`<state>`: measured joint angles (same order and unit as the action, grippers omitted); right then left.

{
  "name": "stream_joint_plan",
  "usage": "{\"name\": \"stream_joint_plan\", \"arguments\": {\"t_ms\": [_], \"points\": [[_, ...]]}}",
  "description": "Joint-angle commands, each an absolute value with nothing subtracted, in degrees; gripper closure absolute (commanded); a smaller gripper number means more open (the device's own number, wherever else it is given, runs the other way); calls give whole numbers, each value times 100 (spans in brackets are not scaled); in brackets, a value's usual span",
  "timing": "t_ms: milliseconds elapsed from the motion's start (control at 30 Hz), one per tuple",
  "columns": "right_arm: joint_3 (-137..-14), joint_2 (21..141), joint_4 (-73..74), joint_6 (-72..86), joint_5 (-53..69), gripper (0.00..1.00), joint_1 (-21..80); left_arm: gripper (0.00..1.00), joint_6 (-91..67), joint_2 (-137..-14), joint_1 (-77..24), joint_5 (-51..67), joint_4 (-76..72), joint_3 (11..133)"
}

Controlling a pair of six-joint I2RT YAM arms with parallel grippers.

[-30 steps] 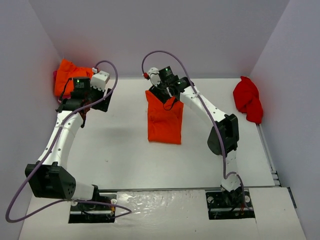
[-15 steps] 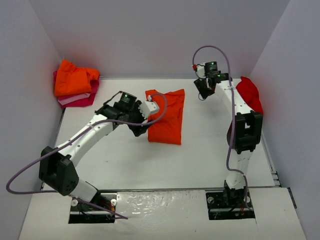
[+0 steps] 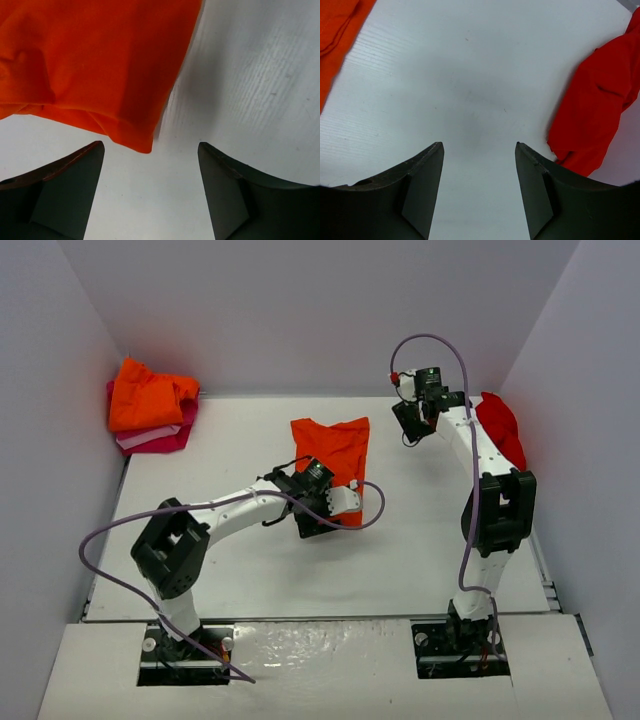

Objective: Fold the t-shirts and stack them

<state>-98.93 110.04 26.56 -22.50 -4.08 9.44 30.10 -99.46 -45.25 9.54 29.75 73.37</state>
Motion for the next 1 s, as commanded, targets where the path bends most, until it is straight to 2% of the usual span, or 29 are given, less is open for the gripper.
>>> {"name": "stream_joint_plan", "arguments": {"t_ms": [0, 333, 367, 400, 433, 467, 533, 567, 967], "points": [[-9826, 10617, 2400, -2206, -439, 43, 870, 27, 3199, -10299, -4614, 414, 2330, 7690], [-9433, 10395, 2287, -2222, -397, 43, 801, 28, 3250, -10957, -4648, 76, 1863, 7853], [-9402, 10385, 2265, -2224, -400, 43, 792, 32, 3276, -10968, -4670, 75, 1867, 7832], [-9376, 10379, 2241, -2224, -402, 43, 781, 40, 3303, -10980, -4696, 68, 1873, 7811], [-9363, 10372, 2234, -2224, -389, 43, 775, 60, 3297, -11000, -4716, 55, 1880, 7791], [-9353, 10371, 2225, -2224, -387, 43, 773, 64, 3296, -11004, -4720, 67, 1881, 7787], [-9296, 10350, 2196, -2210, -373, 43, 766, 93, 3317, -11025, -4748, 273, 2140, 7815], [-9272, 10340, 2189, -2211, -374, 43, 765, 100, 3351, -11020, -4774, 387, 2297, 7832], [-9167, 10281, 2151, -2182, -289, 43, 749, 100, 4099, -9734, -5086, 2389, 6120, 8246]]}}
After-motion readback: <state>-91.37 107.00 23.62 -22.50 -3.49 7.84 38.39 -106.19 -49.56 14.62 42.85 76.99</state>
